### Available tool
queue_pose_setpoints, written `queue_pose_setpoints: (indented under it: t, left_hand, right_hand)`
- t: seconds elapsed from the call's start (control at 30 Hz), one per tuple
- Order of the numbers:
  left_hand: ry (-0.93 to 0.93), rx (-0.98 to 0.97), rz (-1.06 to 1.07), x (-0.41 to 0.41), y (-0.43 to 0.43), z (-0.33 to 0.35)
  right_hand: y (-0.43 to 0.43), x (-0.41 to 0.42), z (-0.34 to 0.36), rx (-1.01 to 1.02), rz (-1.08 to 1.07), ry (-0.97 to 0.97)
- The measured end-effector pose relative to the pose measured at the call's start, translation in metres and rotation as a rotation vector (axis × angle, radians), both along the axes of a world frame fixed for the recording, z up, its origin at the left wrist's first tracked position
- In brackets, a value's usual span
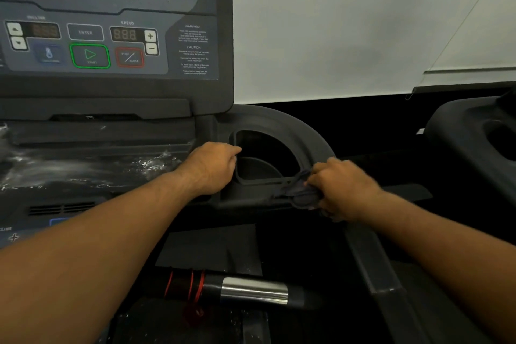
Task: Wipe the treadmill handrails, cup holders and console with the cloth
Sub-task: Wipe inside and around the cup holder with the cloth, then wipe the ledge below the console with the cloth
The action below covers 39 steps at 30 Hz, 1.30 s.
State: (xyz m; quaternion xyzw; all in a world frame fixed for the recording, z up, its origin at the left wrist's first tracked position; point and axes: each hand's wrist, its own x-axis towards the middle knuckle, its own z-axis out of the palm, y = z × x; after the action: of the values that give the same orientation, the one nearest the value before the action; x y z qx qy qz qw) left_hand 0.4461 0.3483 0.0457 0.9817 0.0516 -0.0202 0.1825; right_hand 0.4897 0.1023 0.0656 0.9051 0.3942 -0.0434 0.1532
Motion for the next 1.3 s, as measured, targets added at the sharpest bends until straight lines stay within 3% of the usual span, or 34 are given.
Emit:
queue_pose_setpoints:
  t: [0.27,0.5,0.87,1.17,1.3]
  left_hand:
    - [0.039,-0.02,0.006,-0.006,-0.012,-0.003]
    - [0.002,-0.01,-0.003,-0.016,-0.009,-0.001]
    - [-0.119,-0.036,0.053,-0.01,-0.002,-0.01]
    - [-0.174,-0.006,0.09,-0.008,0.015,-0.001]
    - [-0.185,0.018,0.123,-0.017,0.038,0.006]
  right_hand:
    - [-0.006,-0.025,-0.031,-0.023,-0.23,-0.077]
    - [0.007,0.006,-0.031,-0.065,-0.161,0.042]
    - [0.05,-0.014,-0.061,0.226,0.303,-0.02]
    - [0.01,0.017,-0.037,-0.095,0.395,0.112]
    - [0.006,0.025,-0.043,-0.044,0.488,0.062]
